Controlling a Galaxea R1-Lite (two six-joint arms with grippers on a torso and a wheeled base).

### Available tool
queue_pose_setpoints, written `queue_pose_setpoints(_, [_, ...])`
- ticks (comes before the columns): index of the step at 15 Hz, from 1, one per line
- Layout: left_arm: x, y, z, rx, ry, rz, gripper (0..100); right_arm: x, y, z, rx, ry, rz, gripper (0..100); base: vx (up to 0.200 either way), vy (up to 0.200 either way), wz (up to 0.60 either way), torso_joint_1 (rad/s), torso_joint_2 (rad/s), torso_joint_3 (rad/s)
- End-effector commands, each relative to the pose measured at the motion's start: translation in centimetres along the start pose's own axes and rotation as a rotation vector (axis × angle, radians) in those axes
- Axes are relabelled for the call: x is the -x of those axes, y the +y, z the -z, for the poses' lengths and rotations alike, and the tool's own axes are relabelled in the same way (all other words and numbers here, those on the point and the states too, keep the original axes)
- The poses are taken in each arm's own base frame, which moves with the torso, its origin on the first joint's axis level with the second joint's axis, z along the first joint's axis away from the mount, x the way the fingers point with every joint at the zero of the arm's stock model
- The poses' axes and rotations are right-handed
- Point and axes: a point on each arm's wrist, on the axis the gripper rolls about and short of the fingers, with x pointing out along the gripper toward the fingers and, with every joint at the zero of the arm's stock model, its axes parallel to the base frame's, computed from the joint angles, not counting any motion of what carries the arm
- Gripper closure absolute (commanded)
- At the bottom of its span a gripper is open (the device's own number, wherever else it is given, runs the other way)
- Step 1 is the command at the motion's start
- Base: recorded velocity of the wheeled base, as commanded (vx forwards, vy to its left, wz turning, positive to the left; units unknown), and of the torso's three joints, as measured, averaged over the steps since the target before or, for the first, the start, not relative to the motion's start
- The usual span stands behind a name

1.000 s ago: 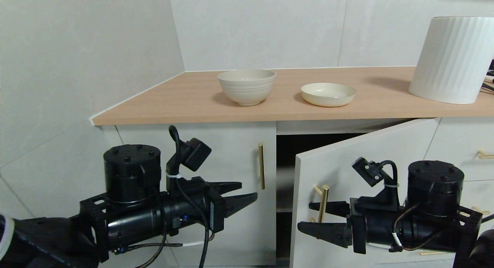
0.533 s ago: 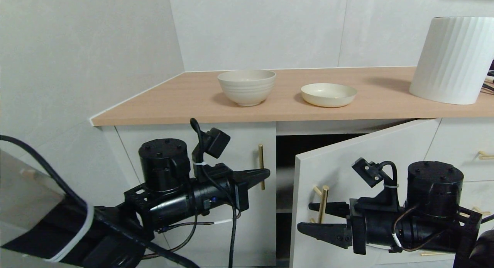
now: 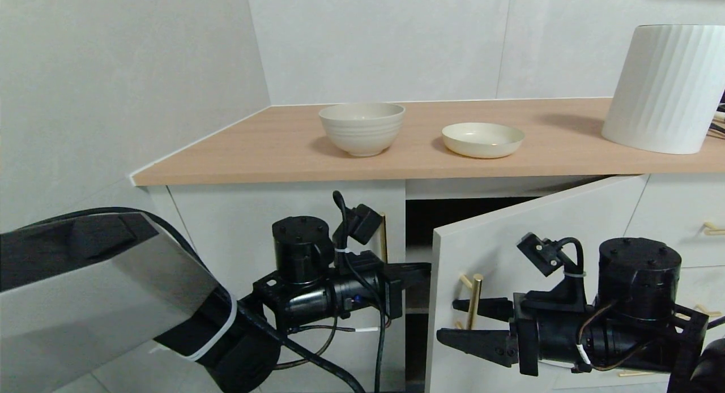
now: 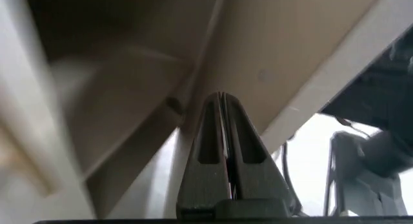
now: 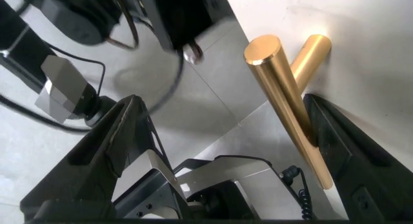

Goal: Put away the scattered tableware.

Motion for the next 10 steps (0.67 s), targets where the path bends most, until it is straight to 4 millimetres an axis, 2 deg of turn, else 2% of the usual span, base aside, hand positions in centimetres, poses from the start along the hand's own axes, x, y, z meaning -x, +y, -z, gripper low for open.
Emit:
queue_pose_setpoints(1, [-1.0, -0.2, 1.0, 0.007, 0.026, 0.018, 100, 0.0, -0.2, 0.2, -0.008, 0.006, 0.01, 0, 0.0, 0.0, 0.0, 0.0, 0.0, 0.0])
queue_pose_setpoints(3, [-2.3, -0.9, 1.6, 0.0, 0.036, 0.051, 100, 0.2, -0.6, 0.0, -0.009, -0.004, 0.023, 0, 0.0, 0.0, 0.0, 0.0, 0.0, 0.0])
queue_pose_setpoints(7, [-3.2, -2.1, 1.6, -0.014, 0.034, 0.09, 100, 1.4, -1.8, 0.1, -0.004, -0.021, 0.099, 0, 0.0, 0.0, 0.0, 0.0, 0.0, 0.0])
queue_pose_setpoints(10, [-3.5, -2.3, 1.6, -0.016, 0.032, 0.102, 100, 3.0, -3.4, 0.9, 0.045, -0.056, 0.321, 0, 0.0, 0.0, 0.0, 0.0, 0.0, 0.0])
